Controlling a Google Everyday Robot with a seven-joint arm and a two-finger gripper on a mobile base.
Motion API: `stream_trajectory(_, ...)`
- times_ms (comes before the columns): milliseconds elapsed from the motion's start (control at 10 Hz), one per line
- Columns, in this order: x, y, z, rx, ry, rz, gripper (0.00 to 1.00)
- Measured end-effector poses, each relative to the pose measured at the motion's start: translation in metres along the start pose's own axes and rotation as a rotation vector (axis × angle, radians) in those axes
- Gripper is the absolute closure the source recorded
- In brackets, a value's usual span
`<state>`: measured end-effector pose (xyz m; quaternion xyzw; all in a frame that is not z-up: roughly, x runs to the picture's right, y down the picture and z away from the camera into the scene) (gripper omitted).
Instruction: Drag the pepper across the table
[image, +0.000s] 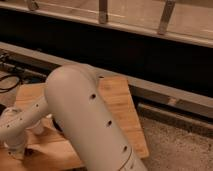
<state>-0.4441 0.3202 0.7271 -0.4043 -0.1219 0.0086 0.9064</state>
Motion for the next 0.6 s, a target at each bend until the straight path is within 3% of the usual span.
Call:
stream_trajectory(200, -0.035, -0.008, 0.008, -0.02, -0.033, -0.08, 0.98)
stream_trajectory(400, -0.065, -0.001, 0.012, -0.024, -0.046, -0.174, 0.96)
stream_trajectory(500, -0.074, 0.007, 0.016, -0.023, -0.041, -0.203, 0.92)
stream_trajectory(600, -0.074, 0.014, 0.019, -0.023, -0.035, -0.182, 0.95)
